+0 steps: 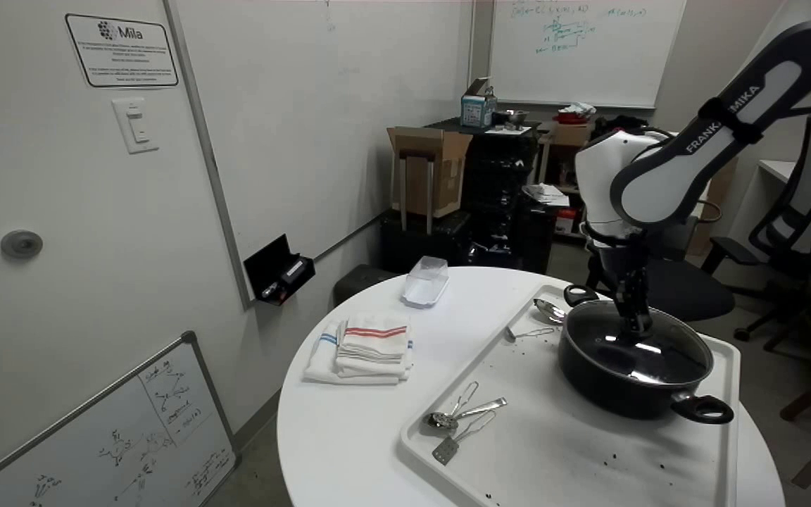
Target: Place the lid on the pot
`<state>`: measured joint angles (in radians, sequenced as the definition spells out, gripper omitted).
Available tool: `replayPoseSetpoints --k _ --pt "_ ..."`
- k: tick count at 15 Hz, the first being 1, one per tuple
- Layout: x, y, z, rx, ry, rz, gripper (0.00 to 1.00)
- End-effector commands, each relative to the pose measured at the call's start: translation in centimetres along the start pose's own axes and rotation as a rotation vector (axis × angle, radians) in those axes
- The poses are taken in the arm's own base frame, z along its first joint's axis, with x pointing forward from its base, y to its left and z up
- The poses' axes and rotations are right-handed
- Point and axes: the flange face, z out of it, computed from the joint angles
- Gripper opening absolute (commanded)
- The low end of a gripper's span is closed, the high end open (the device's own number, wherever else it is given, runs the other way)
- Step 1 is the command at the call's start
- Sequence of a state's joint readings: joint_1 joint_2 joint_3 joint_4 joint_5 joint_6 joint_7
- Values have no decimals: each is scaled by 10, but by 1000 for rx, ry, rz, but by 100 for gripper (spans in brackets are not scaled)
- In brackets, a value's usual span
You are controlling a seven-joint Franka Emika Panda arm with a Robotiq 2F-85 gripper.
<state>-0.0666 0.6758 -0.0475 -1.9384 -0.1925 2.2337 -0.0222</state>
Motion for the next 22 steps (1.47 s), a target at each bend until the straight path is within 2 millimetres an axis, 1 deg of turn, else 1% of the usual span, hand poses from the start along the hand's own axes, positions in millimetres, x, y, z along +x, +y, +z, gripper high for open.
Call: replayPoseSetpoints --k 1,11,16,17,18,19,20,21,22 --pt "2 -2 -4 10 -5 -15 25" --pt "3 -7 -11 10 5 -23 25" --pt "2 -4 -5 12 10 -19 25" --pt "1 -3 -4 12 11 -17 75" --pt "-1 -3 -5 12 16 -18 77" --pt "-3 -2 -6 12 20 -20 82" --pt "-6 -2 -7 7 26 -22 90" --pt "-8 -2 -9 4 32 -25 96" --pt "-12 -2 -11 0 36 -32 99"
